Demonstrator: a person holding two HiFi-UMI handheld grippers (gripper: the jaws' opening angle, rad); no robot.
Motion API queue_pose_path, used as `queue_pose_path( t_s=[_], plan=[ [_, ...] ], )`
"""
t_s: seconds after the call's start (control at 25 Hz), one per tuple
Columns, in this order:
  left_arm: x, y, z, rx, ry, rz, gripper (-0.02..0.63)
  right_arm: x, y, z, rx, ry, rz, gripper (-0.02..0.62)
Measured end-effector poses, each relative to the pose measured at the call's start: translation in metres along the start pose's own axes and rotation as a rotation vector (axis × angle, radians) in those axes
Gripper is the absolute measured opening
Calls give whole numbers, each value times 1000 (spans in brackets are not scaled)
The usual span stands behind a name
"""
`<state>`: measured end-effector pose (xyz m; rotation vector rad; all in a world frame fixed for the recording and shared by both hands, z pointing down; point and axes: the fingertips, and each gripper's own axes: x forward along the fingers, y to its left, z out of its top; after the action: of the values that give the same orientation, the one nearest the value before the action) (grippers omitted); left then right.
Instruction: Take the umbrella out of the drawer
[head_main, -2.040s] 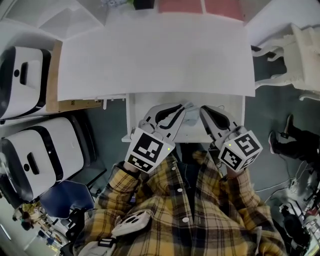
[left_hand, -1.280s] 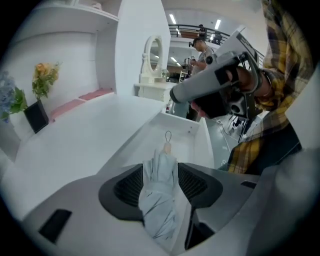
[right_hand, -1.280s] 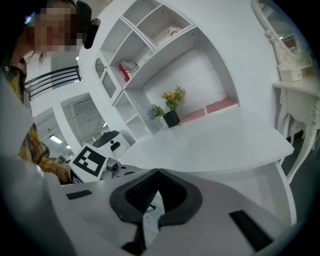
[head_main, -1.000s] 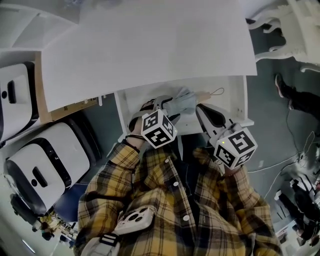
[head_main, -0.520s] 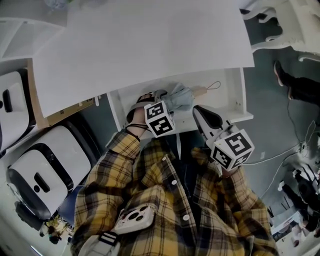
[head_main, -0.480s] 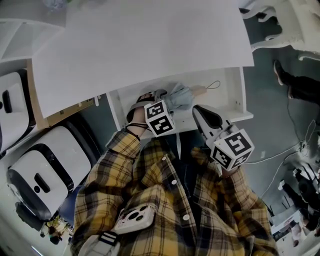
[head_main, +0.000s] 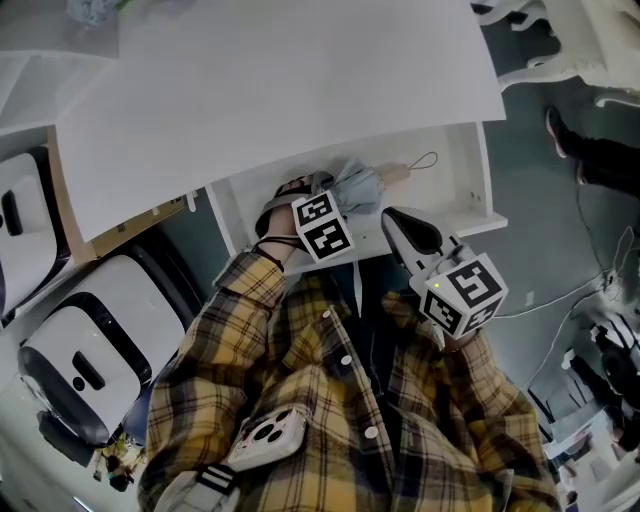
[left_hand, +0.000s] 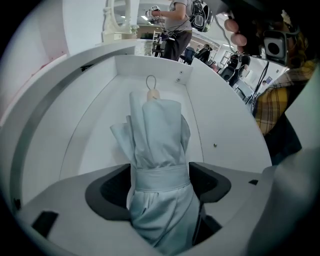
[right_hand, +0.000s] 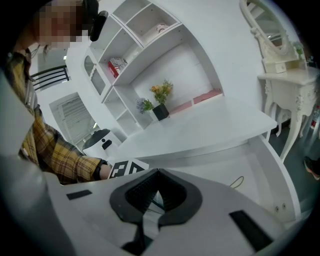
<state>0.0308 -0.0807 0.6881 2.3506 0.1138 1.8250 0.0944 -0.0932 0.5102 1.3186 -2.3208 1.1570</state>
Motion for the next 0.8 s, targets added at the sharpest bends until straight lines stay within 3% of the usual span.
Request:
queue_pose_path(
  t_s=[0.8],
  plan=[
    [14,3,-6,12,69,55,360,0,-4,2,12,-8,-7,17]
  ],
)
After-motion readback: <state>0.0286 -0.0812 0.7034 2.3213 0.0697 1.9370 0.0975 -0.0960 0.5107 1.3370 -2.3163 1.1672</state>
